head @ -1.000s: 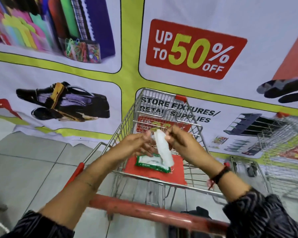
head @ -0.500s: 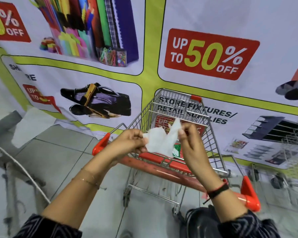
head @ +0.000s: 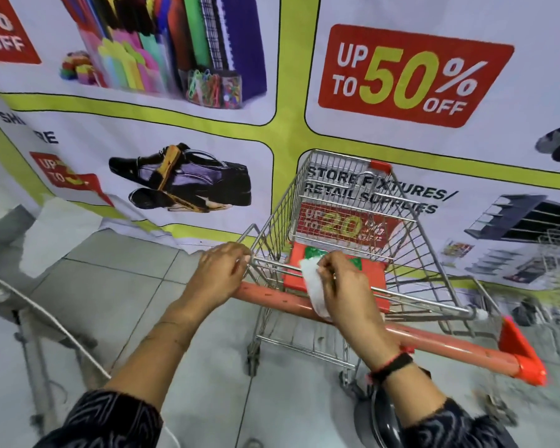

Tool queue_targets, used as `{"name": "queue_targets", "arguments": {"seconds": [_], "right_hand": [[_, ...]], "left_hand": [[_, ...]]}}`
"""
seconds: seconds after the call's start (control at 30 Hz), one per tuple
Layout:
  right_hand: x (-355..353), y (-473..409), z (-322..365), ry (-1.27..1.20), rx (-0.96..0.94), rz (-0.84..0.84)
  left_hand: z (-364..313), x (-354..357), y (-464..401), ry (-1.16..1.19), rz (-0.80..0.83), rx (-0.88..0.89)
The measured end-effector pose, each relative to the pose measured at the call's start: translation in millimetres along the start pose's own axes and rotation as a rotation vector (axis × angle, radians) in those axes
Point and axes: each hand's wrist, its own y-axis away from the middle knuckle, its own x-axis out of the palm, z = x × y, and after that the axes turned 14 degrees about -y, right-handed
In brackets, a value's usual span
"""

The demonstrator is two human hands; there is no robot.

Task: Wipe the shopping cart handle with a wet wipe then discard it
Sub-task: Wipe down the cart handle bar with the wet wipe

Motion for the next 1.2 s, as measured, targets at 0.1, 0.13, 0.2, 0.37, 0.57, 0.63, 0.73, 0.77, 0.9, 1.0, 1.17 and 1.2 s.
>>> {"name": "queue_targets", "arguments": {"seconds": [0.1,0.13,0.2,0.37,0.57,0.63,0.73,0.77,0.9,1.0,1.17,1.2], "right_hand": [[15.2,2.5,-6.7,0.308,-0.022,0.106],[17.0,4.6,-9.7,0.414,-0.037,0.151],[15.9,10.0,-15.9,0.496,-0.064,0.232],[11.7,34.0,-22.6,0.628,-0.16,0.337],[82.1,24.2,19.2,0.805,-0.272,0.279],[99.9,22.8,29.4,0.868,-0.301,0.316],[86.6,26.7,24.3,0.925,-0.253,0.314],[75.9,31.9,17.1,0.931,-0.239,0.294],[47.6,45.9,-7.4,0.979,-0.186,0.213],[74.3,37.7,7.8,0.961,-0.188,0.171],[106.2,28.9,17.4,0.954,-0.306,0.17],[99.3,32.1,9.3,0.953,-0.305,0.161]], "left_hand": [[4.5,12.3,-3.5,-0.057,-0.026,0.058],[5.6,13.7,-3.4,-0.054,-0.036,0.054],[7.8,16.2,-1.6,-0.011,-0.068,0.042],[15.6,16.7,-1.6,0.184,0.03,0.047],[16.4,13.4,0.4,0.446,0.027,0.016],[17.0,13.0,0.4,0.436,0.033,0.004],[17.3,12.3,0.6,0.39,0.044,0.013],[17.4,12.5,1.2,0.364,0.05,0.018],[16.7,12.2,2.2,0.315,0.041,0.018],[16.5,11.7,3.7,0.327,0.013,0.017],[18.9,13.2,3.2,0.218,0.032,0.051],[19.6,14.3,3.0,0.215,0.042,0.055]]}}
